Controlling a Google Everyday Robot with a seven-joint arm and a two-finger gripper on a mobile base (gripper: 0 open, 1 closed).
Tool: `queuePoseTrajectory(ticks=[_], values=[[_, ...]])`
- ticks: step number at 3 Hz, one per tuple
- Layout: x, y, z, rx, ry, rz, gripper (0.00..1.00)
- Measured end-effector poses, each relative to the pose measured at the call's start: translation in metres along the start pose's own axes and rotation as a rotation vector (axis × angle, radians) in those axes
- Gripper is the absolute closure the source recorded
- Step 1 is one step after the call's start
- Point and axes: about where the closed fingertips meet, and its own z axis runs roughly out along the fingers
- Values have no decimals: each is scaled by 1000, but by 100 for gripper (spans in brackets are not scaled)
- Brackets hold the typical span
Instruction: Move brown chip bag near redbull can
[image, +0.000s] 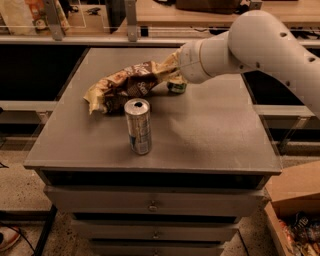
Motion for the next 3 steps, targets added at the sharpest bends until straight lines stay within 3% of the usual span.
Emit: queuePoseTrajectory(ticks=[3], values=[[-8, 35, -50, 14, -38, -70, 100]])
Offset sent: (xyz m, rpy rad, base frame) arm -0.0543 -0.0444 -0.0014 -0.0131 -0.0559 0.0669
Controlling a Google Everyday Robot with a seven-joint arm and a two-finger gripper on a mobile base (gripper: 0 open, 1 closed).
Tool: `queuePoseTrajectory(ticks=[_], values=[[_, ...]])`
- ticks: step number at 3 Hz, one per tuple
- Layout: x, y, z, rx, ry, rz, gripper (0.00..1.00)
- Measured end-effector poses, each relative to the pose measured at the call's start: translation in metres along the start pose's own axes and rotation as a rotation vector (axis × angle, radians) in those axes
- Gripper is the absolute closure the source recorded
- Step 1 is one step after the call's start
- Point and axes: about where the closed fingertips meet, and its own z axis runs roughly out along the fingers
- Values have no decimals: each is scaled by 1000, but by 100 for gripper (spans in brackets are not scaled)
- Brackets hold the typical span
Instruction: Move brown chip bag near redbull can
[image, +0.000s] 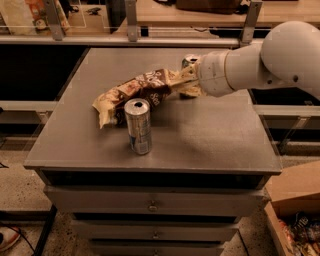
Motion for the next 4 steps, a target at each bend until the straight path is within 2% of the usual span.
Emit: queuePoseTrajectory(ticks=[2, 3, 4], values=[[-5, 26, -34, 0, -20, -18, 100], [-7, 35, -44, -11, -27, -7, 82], [-8, 34, -42, -11, -30, -9, 59]])
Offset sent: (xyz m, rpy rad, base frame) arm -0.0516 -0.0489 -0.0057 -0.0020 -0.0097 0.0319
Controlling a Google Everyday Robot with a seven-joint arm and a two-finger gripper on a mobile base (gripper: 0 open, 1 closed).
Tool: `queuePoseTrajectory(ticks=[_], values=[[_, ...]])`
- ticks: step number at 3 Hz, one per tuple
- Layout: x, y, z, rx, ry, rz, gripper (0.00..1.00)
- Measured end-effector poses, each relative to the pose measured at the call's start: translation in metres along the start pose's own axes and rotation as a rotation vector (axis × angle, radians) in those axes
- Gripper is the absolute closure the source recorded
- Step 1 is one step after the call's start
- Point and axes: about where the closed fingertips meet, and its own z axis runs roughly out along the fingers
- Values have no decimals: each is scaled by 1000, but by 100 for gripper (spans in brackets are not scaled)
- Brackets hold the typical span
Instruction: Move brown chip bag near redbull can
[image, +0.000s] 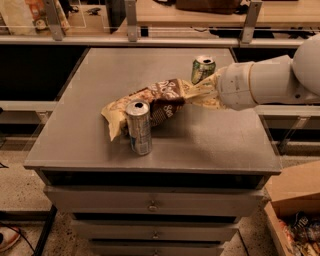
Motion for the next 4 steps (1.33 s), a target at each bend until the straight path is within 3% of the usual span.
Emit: queuePoseTrajectory(ticks=[2, 3, 4], values=[[-3, -1, 3, -2, -6, -3, 12], [-4, -1, 4, -3, -9, -5, 0], [-4, -1, 4, -3, -9, -5, 0]])
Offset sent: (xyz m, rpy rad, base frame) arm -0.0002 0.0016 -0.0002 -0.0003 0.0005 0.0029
